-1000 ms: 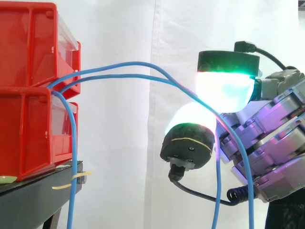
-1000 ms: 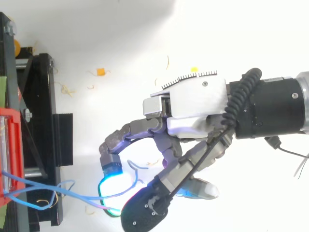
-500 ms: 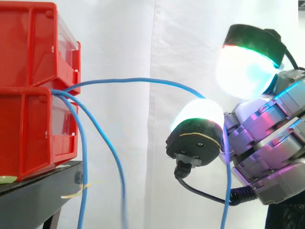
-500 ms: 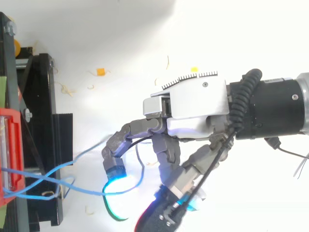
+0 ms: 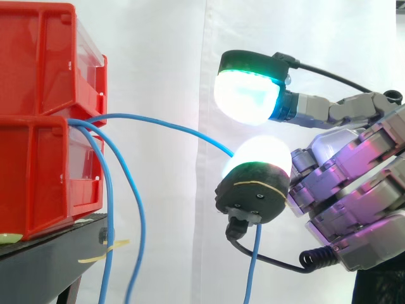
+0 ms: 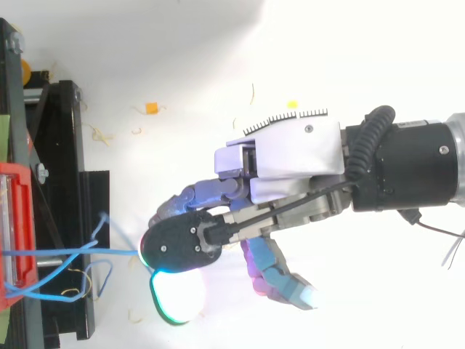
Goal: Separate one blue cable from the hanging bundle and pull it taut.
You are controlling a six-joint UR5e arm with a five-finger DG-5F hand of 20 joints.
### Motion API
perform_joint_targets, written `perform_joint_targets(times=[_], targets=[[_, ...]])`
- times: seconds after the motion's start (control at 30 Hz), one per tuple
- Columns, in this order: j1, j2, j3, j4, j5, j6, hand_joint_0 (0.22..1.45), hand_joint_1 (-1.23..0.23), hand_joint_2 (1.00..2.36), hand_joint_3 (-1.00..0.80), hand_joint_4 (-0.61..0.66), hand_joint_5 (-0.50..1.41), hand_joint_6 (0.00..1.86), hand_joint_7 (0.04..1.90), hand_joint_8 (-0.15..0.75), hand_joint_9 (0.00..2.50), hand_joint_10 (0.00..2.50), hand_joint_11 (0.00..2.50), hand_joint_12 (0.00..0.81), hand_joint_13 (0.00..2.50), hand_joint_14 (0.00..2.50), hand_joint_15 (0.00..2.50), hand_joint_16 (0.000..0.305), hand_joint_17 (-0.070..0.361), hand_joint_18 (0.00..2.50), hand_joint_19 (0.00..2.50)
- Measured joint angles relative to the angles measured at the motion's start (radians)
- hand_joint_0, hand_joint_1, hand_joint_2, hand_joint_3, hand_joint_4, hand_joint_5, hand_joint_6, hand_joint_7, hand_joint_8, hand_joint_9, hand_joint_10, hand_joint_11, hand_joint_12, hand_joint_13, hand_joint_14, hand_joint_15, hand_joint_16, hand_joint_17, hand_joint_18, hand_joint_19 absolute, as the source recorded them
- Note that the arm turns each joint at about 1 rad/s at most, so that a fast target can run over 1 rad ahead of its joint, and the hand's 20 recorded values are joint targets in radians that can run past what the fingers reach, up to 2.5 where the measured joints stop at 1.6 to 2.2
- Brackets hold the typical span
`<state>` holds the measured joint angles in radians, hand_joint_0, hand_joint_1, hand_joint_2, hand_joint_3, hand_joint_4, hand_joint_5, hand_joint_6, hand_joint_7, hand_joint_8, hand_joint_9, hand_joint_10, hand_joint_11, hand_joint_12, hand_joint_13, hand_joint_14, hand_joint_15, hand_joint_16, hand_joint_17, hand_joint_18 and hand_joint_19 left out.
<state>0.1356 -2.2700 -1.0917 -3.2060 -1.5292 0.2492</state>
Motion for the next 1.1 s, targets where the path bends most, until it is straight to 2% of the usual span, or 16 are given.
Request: perform_joint_targets(times=[0.03, 0.13, 0.23, 0.27, 0.3, 0.37, 0.53, 0.6, 0.63, 0.7, 0.83, 1.1], targets=[[0.0, 0.0, 0.0, 0.0, 0.009, -0.003, 0.5, -0.4, 1.0, -0.5, 0.15, 0.12, 0.5, 1.24, 0.237, 1.95, 0.02, 0.6, 0.371, 1.67, 0.02, 1.14, 0.07, 0.159, 1.31, 0.72], [0.003, 0.0, 0.0, 0.001, 0.039, -0.02, 0.45, -0.55, 1.0, -0.5, 0.18, 0.09, 0.5, 1.24, 0.279, 1.87, 0.02, 0.64, 0.405, 1.65, 0.02, 1.13, 0.079, 0.178, 1.33, 0.67], [0.006, 0.0, 0.0, 0.003, 0.068, -0.05, 0.48, -0.75, 1.0, -0.5, 0.21, 0.09, 0.5, 1.25, 0.263, 1.84, 0.03, 0.66, 0.384, 1.59, 0.02, 1.13, 0.076, 0.17, 1.26, 0.68], [0.007, 0.0, 0.001, 0.003, 0.075, -0.058, 0.49, -0.77, 1.0, -0.5, 0.19, 0.1, 0.5, 1.25, 0.26, 1.85, 0.02, 0.66, 0.376, 1.59, 0.02, 1.13, 0.075, 0.168, 1.25, 0.69], [0.008, 0.0, 0.001, 0.004, 0.082, -0.07, 0.52, -0.78, 1.0, -0.5, 0.14, 0.12, 0.5, 1.27, 0.241, 1.92, 0.03, 0.67, 0.364, 1.6, 0.02, 1.12, 0.071, 0.16, 1.23, 0.71], [0.009, 0.0, 0.001, 0.004, 0.091, -0.083, 0.55, -0.74, 1.0, -0.5, 0.11, 0.13, 0.5, 1.26, 0.215, 2.01, 0.03, 0.65, 0.342, 1.64, 0.03, 1.1, 0.065, 0.146, 1.22, 0.7], [0.012, 0.0, 0.001, 0.005, 0.102, -0.099, 0.62, -0.59, 1.0, -0.5, 0.11, 0.14, 0.5, 1.26, 0.175, 2.08, 0.02, 0.66, 0.321, 1.65, 0.03, 1.1, 0.059, 0.133, 1.2, 0.74], [0.012, 0.0, 0.001, 0.005, 0.102, -0.101, 0.66, -0.6, 1.0, -0.5, 0.11, 0.14, 0.5, 1.26, 0.162, 2.08, 0.02, 0.65, 0.318, 1.65, 0.03, 1.09, 0.059, 0.132, 1.2, 0.73], [0.013, 0.0, 0.001, 0.005, 0.102, -0.101, 0.69, -0.66, 1.0, -0.5, 0.11, 0.14, 0.5, 1.25, 0.163, 2.08, 0.03, 0.65, 0.325, 1.66, 0.03, 1.08, 0.059, 0.132, 1.2, 0.73], [0.014, 0.0, 0.001, 0.005, 0.103, -0.103, 0.72, -0.72, 1.01, -0.39, 0.12, 0.14, 0.5, 1.26, 0.173, 2.09, 0.03, 0.64, 0.322, 1.65, 0.03, 1.08, 0.059, 0.133, 1.21, 0.73], [0.017, 0.0, 0.001, 0.006, 0.105, -0.105, 0.72, -0.76, 1.02, -0.23, 0.11, 0.14, 0.5, 1.25, 0.184, 2.09, 0.03, 0.63, 0.329, 1.65, 0.03, 1.06, 0.06, 0.136, 1.22, 0.71], [0.021, 0.0, 0.001, 0.005, 0.106, -0.107, 0.7, -0.79, 1.01, -0.09, 0.06, 0.14, 0.5, 1.24, 0.22, 2.09, 0.02, 0.62, 0.337, 1.67, 0.03, 1.02, 0.063, 0.143, 1.27, 0.67]])
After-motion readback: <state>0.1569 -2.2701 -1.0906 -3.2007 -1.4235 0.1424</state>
